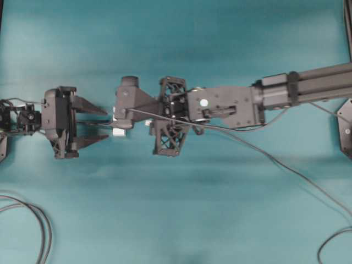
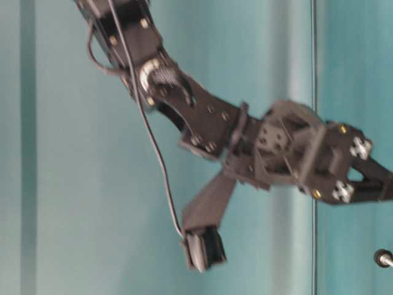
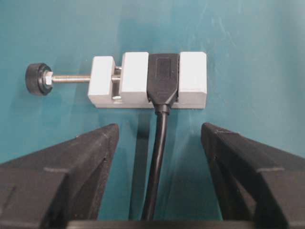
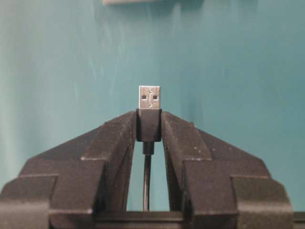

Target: Insert the USB cable into the female connector supported by the left arm.

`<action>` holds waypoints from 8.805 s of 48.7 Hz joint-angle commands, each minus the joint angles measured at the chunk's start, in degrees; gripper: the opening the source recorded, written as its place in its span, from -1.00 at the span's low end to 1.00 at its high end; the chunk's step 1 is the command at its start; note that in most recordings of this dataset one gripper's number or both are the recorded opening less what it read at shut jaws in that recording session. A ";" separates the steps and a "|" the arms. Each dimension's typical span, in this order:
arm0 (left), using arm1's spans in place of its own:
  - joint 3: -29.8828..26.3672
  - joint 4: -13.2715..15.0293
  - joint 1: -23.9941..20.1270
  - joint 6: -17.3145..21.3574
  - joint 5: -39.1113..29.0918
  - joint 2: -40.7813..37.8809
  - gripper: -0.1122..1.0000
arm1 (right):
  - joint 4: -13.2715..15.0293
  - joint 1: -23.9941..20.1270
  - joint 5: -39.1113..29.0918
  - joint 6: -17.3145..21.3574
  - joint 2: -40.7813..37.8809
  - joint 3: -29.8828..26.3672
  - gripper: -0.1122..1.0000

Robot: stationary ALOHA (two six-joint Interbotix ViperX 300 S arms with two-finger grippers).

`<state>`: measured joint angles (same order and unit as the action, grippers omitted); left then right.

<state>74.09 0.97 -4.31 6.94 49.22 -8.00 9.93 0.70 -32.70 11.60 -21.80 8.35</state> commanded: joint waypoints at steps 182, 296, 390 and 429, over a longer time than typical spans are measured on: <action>-4.92 -0.18 -0.09 4.13 -0.53 -4.75 0.57 | 9.05 -1.23 6.68 -5.54 -4.75 -6.59 -0.42; -11.34 -0.18 0.70 4.31 -0.88 -4.83 0.57 | 9.05 -1.23 11.51 -5.54 -5.80 -7.47 -0.42; -1.58 1.58 2.72 1.58 -11.25 12.30 0.60 | 9.05 -2.29 4.04 -0.18 7.65 4.31 0.13; 1.23 1.67 2.90 1.58 -33.75 46.93 0.58 | 9.05 -1.58 11.16 10.11 34.37 29.79 0.13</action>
<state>76.64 2.46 -1.49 8.96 18.46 36.30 18.90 -1.14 -24.08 21.62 8.79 36.91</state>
